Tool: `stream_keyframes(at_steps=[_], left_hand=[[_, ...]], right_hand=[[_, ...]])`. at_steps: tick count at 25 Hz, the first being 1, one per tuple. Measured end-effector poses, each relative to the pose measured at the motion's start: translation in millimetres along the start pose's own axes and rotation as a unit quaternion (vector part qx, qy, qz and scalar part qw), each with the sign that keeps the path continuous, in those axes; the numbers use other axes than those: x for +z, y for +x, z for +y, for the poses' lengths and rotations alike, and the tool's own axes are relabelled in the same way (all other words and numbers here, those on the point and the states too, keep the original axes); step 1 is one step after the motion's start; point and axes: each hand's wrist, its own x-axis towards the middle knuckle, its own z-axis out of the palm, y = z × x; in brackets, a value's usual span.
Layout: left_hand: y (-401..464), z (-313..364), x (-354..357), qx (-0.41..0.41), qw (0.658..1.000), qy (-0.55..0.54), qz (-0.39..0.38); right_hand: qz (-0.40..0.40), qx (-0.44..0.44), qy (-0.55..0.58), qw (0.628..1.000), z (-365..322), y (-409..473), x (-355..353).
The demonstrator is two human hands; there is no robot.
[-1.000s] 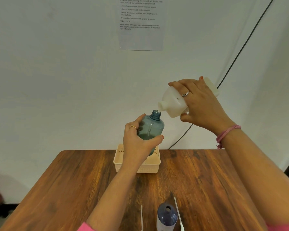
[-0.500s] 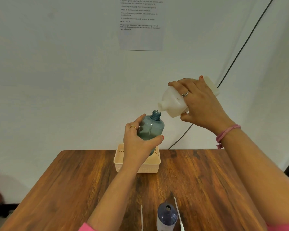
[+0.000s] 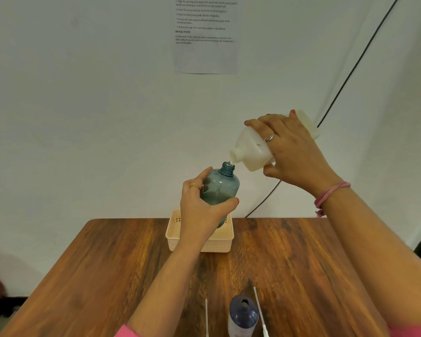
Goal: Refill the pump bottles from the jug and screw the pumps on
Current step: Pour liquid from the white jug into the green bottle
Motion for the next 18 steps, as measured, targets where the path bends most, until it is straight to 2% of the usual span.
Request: stream_keyframes(at_steps=[18], left_hand=[[-1.6, -1.1, -0.1, -0.008, 1.0, 0.006, 0.003]], right_hand=[[0.003, -0.014, -0.015, 1.0, -0.8, 0.8, -1.1]])
